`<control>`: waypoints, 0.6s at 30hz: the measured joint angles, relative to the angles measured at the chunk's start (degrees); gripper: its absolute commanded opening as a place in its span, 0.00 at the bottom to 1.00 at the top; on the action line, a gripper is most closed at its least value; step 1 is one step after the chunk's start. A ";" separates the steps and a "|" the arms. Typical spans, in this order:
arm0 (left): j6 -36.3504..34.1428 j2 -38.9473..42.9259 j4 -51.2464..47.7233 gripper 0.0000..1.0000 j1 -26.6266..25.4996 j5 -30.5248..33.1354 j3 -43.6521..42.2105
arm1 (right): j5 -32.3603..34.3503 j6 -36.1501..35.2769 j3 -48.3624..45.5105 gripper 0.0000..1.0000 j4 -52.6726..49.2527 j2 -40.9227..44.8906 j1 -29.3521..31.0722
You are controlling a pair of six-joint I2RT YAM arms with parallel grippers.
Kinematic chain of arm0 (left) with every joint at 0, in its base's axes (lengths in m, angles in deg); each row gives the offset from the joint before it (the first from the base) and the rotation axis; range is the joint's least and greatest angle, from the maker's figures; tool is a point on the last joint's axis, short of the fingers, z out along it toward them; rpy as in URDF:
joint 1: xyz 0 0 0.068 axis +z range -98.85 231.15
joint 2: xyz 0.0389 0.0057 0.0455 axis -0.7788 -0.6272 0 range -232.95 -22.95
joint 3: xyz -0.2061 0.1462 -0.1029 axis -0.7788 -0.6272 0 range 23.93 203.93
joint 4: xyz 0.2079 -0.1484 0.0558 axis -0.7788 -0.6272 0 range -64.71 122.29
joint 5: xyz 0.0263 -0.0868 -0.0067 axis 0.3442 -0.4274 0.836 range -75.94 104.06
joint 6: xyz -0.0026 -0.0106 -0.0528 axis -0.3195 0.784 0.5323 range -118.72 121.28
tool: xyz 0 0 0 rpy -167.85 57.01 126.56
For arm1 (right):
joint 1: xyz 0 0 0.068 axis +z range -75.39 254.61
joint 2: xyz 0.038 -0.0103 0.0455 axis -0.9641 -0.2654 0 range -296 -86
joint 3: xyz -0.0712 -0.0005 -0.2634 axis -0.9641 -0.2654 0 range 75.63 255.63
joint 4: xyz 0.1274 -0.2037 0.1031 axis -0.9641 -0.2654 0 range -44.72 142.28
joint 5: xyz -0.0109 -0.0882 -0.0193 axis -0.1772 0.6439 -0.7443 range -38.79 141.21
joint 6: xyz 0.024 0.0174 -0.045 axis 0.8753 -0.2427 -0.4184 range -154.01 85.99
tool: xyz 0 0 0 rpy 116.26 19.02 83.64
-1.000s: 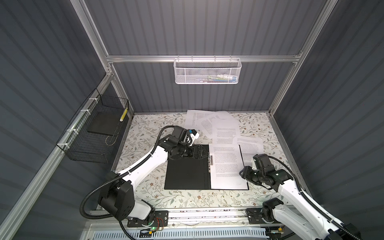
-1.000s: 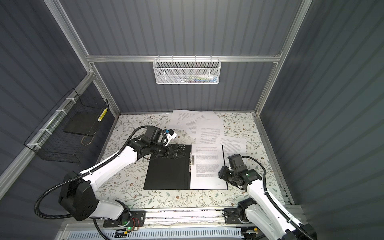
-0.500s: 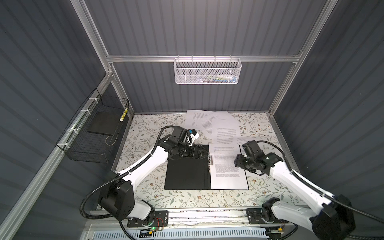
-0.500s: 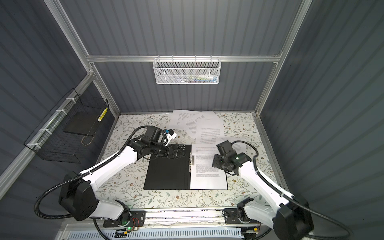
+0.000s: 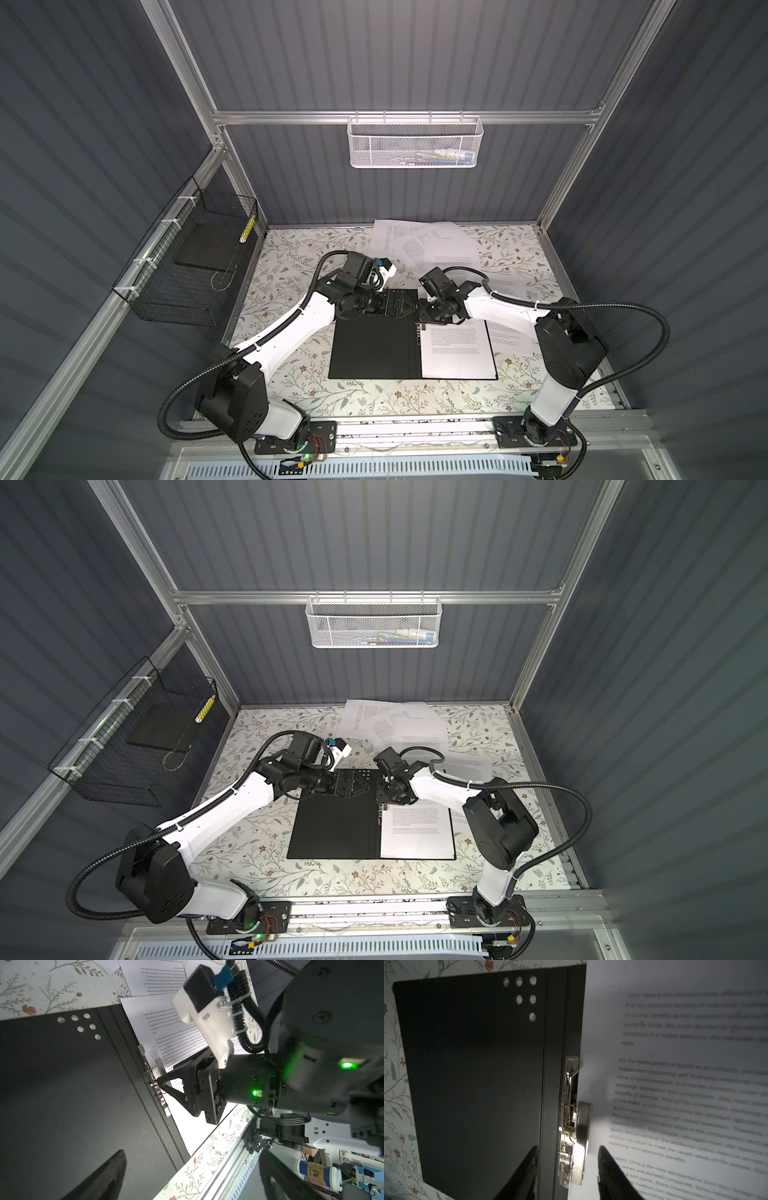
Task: Put the files into the folder
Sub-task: 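Move the right gripper to the folder's metal clip and grasp it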
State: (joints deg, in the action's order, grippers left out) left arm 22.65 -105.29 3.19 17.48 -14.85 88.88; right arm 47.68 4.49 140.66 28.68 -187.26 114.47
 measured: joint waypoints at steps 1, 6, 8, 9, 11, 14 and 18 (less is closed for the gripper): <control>0.00 0.00 0.00 1.00 0.00 0.00 0.00 | -0.15 0.07 0.00 0.41 0.02 -0.24 0.07; 0.00 0.00 0.00 1.00 0.00 0.02 0.00 | -0.39 0.17 0.00 0.36 0.04 -0.59 0.07; 0.00 0.00 0.00 1.00 0.00 0.17 0.00 | -0.46 0.26 0.00 0.33 0.00 -0.59 0.07; 0.00 0.00 0.00 1.00 0.02 0.20 0.00 | -0.52 0.28 0.00 0.32 0.00 -0.59 0.07; 0.00 0.00 0.00 1.00 0.13 0.22 0.00 | -0.59 0.26 0.00 0.32 -0.04 -0.61 0.11; 0.00 0.00 -0.02 1.00 0.22 0.35 0.00 | -0.55 0.26 0.00 0.31 -0.15 -0.92 0.24; 0.00 0.00 -0.02 1.00 0.28 0.37 0.00 | -0.31 0.26 -0.02 0.31 -0.52 -1.81 0.39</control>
State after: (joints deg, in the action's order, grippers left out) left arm 22.65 -105.29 3.17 17.77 -14.48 88.88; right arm 47.38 4.76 140.64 28.16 -189.07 114.86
